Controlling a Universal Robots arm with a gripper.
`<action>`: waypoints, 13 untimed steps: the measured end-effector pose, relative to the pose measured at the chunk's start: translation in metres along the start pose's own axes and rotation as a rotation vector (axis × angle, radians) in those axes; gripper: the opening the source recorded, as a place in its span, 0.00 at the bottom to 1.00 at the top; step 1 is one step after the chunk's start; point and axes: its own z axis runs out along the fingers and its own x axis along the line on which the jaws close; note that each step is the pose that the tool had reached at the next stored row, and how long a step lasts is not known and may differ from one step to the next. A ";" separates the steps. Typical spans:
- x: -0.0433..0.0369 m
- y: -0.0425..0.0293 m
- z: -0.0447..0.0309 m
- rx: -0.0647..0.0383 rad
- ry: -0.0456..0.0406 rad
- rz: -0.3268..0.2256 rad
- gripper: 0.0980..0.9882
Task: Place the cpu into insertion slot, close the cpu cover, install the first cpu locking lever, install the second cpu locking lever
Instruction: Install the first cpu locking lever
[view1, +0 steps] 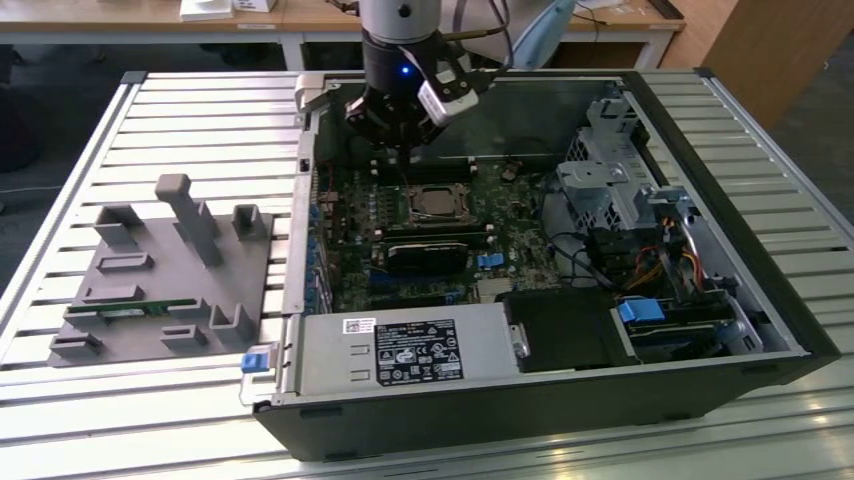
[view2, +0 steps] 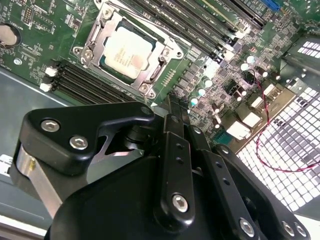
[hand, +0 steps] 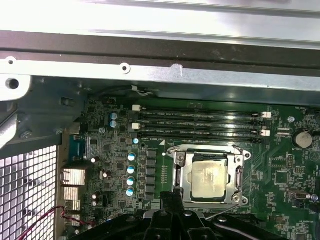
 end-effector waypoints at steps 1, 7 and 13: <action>0.0002 0.0000 0.0001 0.000 0.0000 0.000 0.01; 0.0014 0.0001 0.0012 0.000 -0.0001 0.000 0.01; 0.0027 0.0001 0.0022 0.000 0.0000 0.000 0.01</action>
